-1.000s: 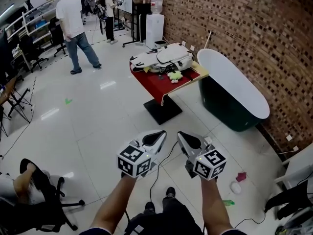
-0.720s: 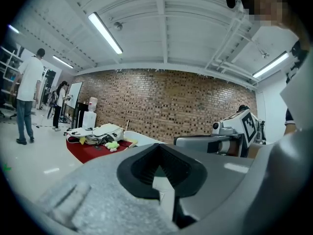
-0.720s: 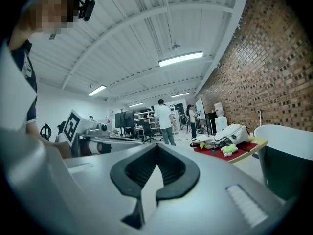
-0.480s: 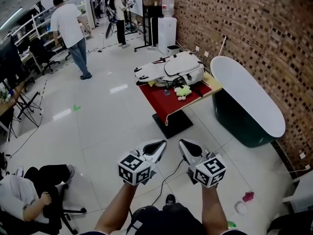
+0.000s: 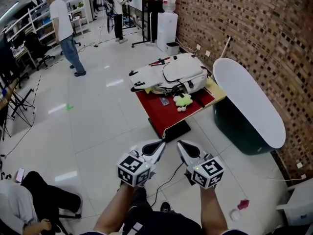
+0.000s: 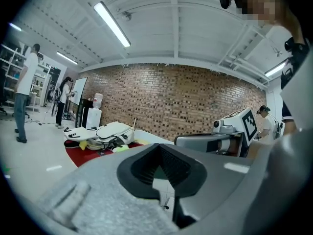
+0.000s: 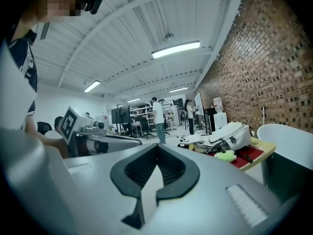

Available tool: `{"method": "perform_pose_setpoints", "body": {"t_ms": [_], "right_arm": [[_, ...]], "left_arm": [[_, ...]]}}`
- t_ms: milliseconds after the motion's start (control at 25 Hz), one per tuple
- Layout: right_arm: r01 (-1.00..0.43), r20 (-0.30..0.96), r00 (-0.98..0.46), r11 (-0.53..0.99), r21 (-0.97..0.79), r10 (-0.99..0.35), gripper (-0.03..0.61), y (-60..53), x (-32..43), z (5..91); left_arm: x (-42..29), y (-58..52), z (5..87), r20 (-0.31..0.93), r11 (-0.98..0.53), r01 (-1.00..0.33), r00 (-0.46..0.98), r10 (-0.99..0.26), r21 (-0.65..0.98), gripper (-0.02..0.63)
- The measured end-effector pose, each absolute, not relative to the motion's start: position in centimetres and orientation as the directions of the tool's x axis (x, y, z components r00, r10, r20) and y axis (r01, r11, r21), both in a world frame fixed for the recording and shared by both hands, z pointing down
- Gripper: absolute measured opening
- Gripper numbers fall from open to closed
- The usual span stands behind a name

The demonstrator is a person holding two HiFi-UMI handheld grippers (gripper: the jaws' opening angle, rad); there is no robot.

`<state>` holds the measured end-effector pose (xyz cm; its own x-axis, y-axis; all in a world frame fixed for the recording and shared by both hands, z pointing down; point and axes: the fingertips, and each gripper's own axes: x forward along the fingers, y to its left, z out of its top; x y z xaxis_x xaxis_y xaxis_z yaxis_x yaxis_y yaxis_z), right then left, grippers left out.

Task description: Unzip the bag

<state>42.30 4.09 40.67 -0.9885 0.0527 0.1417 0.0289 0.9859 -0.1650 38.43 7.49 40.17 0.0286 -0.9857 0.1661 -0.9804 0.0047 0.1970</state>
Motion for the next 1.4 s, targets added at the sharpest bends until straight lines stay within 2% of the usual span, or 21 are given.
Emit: {"method": "perform_pose_setpoints", "body": {"t_ms": [480,680,960,1400], "right_arm": [[-0.137,0.244,-0.965,0.981,-0.138,-0.101,0.006,-1.7,28.1,42.9],[-0.208,0.284,-0.944,0.97,-0.127,-0.165,0.006,-4.5,25.2,44.0],[-0.283,0.302,-0.924,0.951,-0.126,-0.235,0.006,-11.1,22.1,45.5],[-0.26,0.395,-0.888,0.966,-0.006,-0.237,0.006,-24.5,14.5,50.1]], "left_arm": [[24.4,1.5,43.8,0.195,-0.128,-0.962,0.177,-0.965,0.243,0.0],[20.7,-1.6,44.8,0.201,-0.17,-0.943,0.233,-0.952,0.286,0.0],[17.0,-7.5,46.3,0.241,-0.206,-0.946,0.268,-0.933,0.252,0.0],[11.0,-17.5,49.4,0.377,-0.16,-0.963,0.233,-0.896,0.216,0.0]]}}
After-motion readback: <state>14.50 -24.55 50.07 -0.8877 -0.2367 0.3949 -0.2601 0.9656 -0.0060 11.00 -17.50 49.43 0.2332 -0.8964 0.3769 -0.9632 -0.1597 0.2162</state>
